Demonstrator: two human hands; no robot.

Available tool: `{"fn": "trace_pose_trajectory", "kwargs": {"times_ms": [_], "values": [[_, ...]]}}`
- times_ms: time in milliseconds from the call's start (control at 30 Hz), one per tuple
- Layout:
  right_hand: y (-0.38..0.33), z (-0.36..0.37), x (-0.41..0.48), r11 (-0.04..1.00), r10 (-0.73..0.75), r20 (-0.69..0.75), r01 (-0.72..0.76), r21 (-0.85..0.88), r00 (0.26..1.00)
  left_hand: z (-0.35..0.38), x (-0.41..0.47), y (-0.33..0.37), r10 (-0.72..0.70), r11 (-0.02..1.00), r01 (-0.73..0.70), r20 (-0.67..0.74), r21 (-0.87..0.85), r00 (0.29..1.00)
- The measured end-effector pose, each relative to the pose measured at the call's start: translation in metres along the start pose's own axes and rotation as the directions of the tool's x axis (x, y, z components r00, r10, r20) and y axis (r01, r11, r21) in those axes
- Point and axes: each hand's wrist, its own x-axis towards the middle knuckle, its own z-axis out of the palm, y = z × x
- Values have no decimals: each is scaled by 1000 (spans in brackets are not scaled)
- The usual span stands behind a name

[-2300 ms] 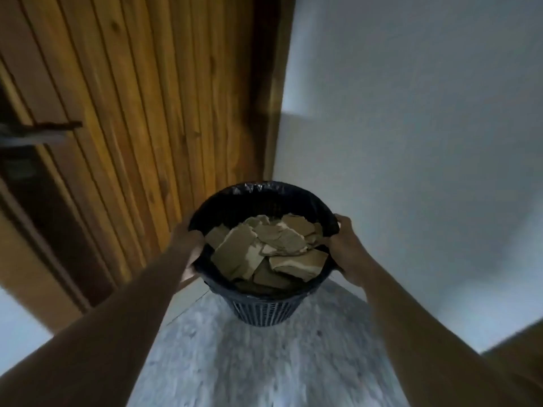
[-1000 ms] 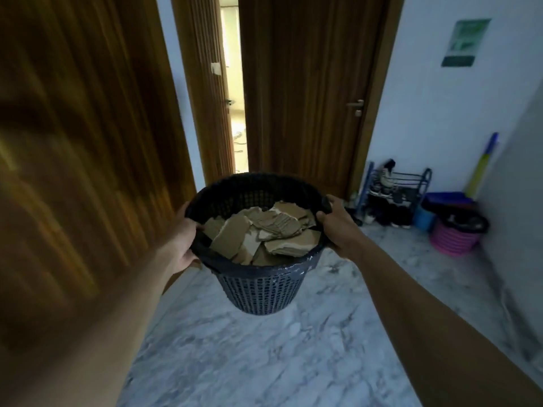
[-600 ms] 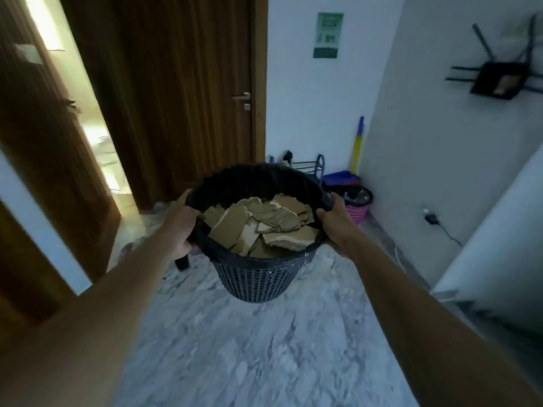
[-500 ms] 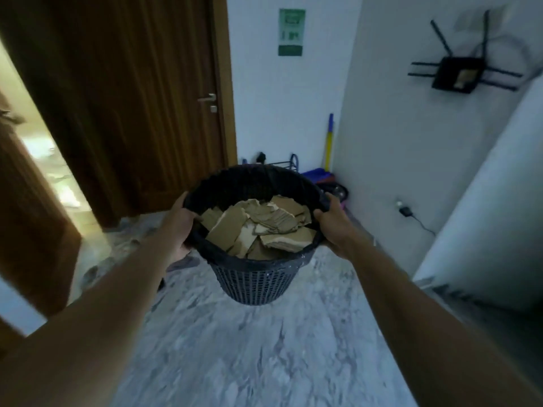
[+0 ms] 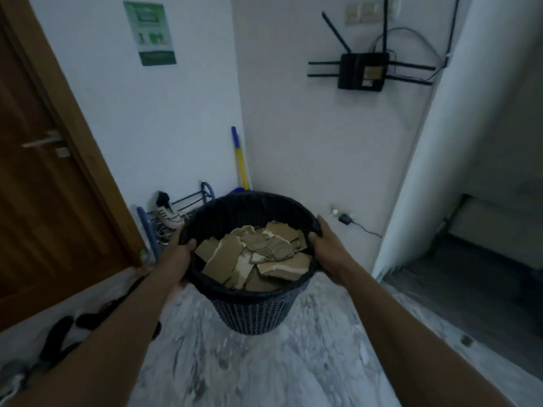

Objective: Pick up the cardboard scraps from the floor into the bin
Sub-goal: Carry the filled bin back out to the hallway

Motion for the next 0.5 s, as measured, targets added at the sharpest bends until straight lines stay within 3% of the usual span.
{"fn": "trace_pose_trajectory", "kwargs": {"times_ms": [167, 500], "values": [[42, 2, 93, 999, 22, -161, -17, 34, 987, 58, 130, -11, -28, 999, 34, 197, -27, 980], [192, -23, 258, 978, 210, -483, -171, 123, 850, 220, 373, -99, -165, 974, 75, 447, 212, 879]]}}
